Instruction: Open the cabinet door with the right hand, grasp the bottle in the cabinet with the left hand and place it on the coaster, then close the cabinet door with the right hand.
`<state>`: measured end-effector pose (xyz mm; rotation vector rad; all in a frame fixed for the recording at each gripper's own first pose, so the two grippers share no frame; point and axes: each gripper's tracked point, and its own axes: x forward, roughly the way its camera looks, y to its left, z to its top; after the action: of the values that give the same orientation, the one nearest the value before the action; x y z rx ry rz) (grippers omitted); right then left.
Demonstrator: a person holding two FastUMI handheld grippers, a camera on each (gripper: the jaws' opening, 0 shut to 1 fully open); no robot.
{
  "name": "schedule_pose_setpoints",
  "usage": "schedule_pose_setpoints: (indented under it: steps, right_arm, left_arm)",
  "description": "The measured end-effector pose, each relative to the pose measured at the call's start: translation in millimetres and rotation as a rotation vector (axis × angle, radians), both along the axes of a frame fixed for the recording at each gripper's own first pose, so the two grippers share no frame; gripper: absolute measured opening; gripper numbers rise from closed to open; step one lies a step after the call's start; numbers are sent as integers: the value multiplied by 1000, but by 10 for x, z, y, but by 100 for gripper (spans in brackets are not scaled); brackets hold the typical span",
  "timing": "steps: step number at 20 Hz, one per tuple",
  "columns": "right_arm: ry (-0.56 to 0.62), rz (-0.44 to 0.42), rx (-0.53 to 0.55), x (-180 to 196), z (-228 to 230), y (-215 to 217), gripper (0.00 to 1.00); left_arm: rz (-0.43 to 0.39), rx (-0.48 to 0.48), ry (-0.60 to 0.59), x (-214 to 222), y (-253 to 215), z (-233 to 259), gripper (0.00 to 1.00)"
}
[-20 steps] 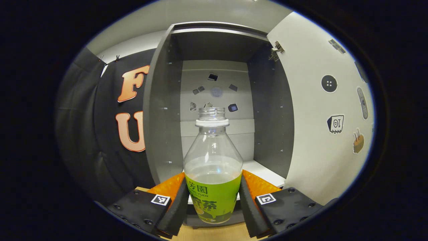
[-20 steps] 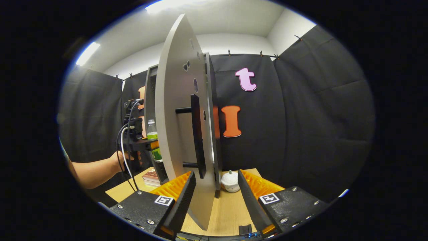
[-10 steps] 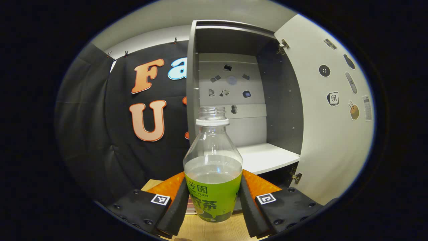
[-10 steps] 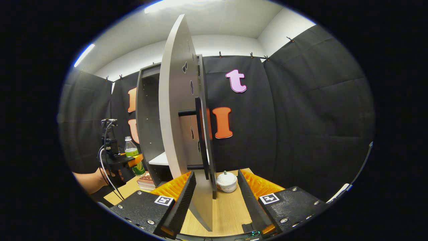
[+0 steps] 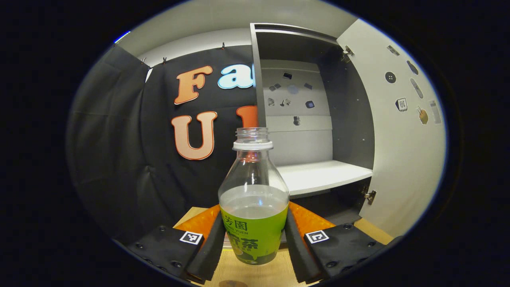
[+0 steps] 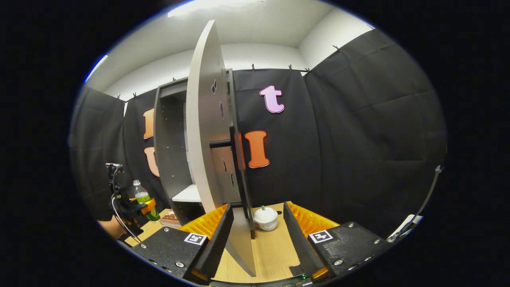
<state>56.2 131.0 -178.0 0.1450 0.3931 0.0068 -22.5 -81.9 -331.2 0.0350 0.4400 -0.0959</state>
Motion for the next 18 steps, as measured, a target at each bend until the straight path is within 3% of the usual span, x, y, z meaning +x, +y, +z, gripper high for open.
schedule_pose_setpoints:
  steps: [7, 12, 15, 16, 18]
  right_arm:
    - [-2, -46, -8, 32, 79, -30, 78]
    - [18, -59, -34, 81, 65, 19, 78]
    - [21, -81, -36, 93, 100, -6, 78]
    - [15, -88, -33, 91, 129, -8, 78]
    - [19, -106, -38, 91, 141, -32, 78]
  left_arm:
    - [17, 52, 34, -371, 196, -404, 81]
    - [9, 118, 58, -655, 288, -696, 77]
    - [11, 143, 78, -813, 371, -879, 81]
    - [18, 147, 83, -853, 417, -928, 77]
    - [30, 156, 89, -922, 481, -1023, 79]
